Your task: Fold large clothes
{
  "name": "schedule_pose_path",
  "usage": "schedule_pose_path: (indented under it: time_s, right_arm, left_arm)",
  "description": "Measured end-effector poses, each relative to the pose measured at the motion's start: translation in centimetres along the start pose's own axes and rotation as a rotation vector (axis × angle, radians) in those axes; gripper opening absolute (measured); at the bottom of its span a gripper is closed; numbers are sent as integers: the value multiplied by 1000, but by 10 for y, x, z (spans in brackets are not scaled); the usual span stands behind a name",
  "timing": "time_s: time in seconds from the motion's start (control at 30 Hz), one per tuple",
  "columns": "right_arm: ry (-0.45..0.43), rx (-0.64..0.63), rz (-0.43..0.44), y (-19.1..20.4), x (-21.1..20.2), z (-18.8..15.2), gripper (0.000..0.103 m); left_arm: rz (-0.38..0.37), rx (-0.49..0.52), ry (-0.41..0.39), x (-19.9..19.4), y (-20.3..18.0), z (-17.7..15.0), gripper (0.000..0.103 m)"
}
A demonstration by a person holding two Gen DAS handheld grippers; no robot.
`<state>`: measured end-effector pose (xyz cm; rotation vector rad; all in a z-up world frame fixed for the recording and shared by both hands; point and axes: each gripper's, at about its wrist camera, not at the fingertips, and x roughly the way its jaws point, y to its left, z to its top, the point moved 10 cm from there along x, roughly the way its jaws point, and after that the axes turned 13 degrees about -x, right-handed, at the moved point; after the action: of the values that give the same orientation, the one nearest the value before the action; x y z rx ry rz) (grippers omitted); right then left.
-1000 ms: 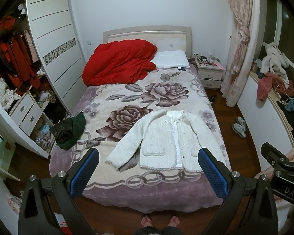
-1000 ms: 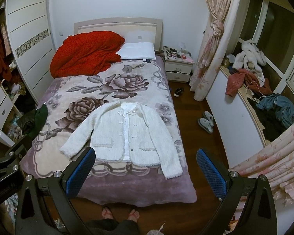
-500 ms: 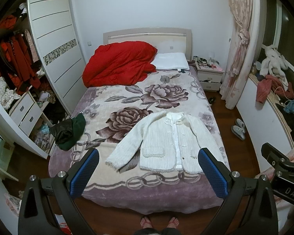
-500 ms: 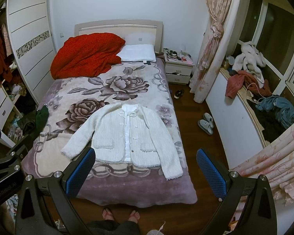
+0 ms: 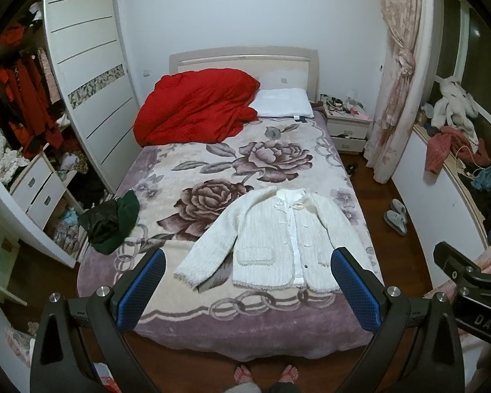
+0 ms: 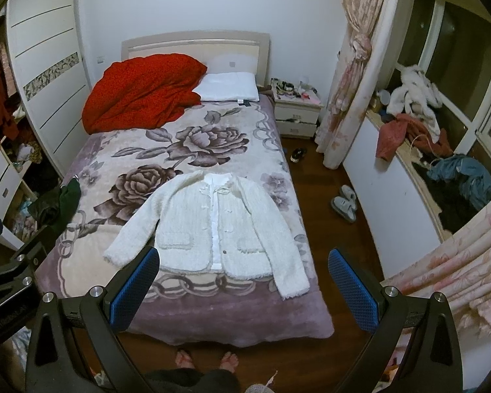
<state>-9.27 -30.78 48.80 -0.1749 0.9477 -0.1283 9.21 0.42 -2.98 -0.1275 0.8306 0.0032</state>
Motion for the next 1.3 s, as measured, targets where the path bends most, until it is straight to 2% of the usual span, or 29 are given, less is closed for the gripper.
schedule_pose_path:
  time_s: [0.1, 0.2, 0.33, 0.4, 0.5, 0.57, 0.7, 0.8, 0.9, 1.0, 1.07, 1.13, 1.23, 1.3]
  right_arm:
    - [5, 44, 42, 2, 20, 8, 103]
    - [40, 120, 80, -3, 70, -1, 103]
    - [147, 269, 48, -31, 166, -36, 103]
    - [221, 323, 1, -51, 219, -71, 103]
    - [317, 407, -20, -84, 298, -110, 100]
    - [376, 474, -19, -107, 352, -143, 88]
    - [471, 647, 7, -153, 462, -232, 87]
    - [523, 817, 58, -179, 546, -302, 87]
    - [575, 930, 44, -200, 616, -373, 87]
    - [622, 1006, 70, -200, 669, -430, 87]
    - [640, 1033, 95, -194, 691, -453, 87]
    - [639, 1066, 123, -186, 712, -468, 89]
    - [634, 1087, 87, -180, 729, -480, 89]
    - [596, 1114, 71, -178, 733, -484, 80]
  left_arm:
    - [2, 9, -28, 28, 2, 2, 103]
    - [26, 18, -48, 70, 5, 2, 103]
    - [38, 29, 28, 143, 3, -15, 103]
    - [65, 48, 93, 187, -3, -30, 103]
    - [87, 87, 167, 247, -12, -56, 103]
    - [115, 103, 215, 291, -18, -75, 103]
    - [181, 96, 287, 370, -26, -116, 103]
    - [212, 95, 348, 424, -31, -150, 103]
    - [242, 111, 413, 481, -33, -187, 103]
    - [286, 134, 471, 525, -35, -225, 103]
    - [305, 145, 489, 547, -37, -240, 103]
    - [317, 159, 508, 565, -41, -254, 103]
    - [310, 185, 514, 581, -51, -265, 103]
    - [295, 204, 509, 589, -58, -270, 103]
